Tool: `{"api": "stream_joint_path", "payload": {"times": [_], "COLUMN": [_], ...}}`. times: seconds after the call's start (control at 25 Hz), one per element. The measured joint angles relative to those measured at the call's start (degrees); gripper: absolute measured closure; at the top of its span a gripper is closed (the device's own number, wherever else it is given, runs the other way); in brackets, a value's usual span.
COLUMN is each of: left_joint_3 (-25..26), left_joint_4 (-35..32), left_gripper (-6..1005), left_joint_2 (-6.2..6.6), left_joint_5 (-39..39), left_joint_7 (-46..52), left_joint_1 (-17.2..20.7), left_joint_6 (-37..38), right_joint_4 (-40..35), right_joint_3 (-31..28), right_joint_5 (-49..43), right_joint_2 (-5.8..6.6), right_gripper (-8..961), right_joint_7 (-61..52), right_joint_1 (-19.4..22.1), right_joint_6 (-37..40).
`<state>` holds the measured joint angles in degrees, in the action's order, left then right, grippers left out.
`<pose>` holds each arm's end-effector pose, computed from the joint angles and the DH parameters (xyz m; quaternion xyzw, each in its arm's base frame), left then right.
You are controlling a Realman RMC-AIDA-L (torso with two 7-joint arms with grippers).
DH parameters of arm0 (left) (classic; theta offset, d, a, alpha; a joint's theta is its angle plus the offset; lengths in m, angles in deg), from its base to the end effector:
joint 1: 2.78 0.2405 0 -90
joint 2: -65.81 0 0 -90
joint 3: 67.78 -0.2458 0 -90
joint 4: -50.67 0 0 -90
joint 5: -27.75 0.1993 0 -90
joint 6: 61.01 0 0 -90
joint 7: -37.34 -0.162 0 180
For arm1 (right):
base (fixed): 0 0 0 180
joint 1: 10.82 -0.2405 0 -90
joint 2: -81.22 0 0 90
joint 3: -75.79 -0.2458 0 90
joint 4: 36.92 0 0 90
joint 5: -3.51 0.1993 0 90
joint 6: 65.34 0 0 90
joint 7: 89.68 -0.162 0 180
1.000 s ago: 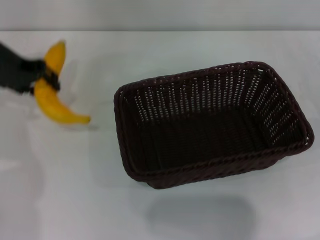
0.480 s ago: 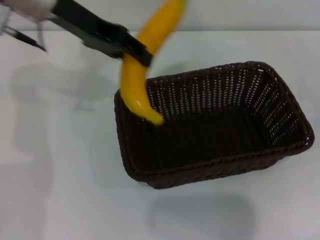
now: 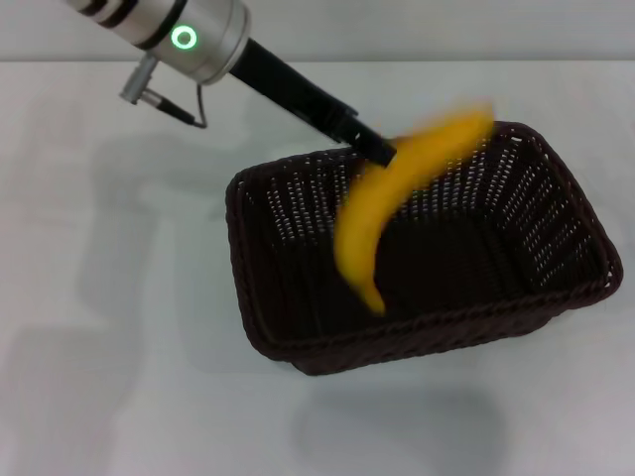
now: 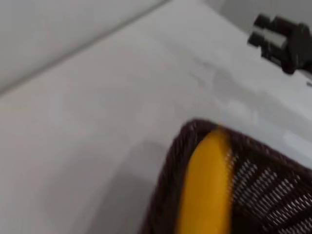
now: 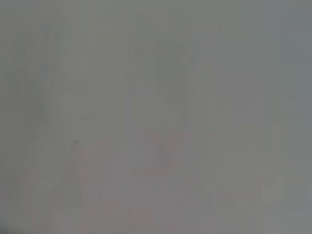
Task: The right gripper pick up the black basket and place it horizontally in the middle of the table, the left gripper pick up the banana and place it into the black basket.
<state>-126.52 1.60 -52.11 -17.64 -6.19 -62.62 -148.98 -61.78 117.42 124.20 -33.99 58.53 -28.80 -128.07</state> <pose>-0.0824 0.3976 -0.0279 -0.9489 -0.3117 0.0108 0.0484 0.3544 0.3392 0.0917 -0.7369 0.1739 0.2319 0.6107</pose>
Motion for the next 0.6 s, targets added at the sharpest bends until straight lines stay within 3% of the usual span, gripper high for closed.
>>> {"api": "stream_joint_path", "payload": {"times": [0.24,0.4,0.56,0.6], "left_joint_3": [-0.11,-0.2,0.84,1.14], "left_joint_4": [-7.55,-16.86,-18.66,-18.32], "left_gripper": [239,193,147,136], "left_joint_2": [-0.72,-1.03,-0.97,-0.97], "left_joint_5": [-4.46,-15.56,-34.53,-37.37], "left_joint_7": [-9.71,-17.95,-33.57,-36.43], "left_joint_1": [7.29,19.14,32.78,34.67], "left_joint_6": [3.04,8.12,16.08,16.83], "right_joint_4": [1.63,1.99,2.02,2.04], "right_joint_3": [-0.04,-0.06,-0.05,-0.06], "right_joint_5": [2.11,3.76,4.25,4.36], "right_joint_2": [0.04,0.1,0.16,0.16], "right_gripper": [433,432,431,431], "right_joint_7": [0.02,0.0,-1.65,-2.2], "right_joint_1": [0.14,0.21,0.19,0.18], "right_joint_6": [-3.24,-4.55,-5.8,-5.96]}}
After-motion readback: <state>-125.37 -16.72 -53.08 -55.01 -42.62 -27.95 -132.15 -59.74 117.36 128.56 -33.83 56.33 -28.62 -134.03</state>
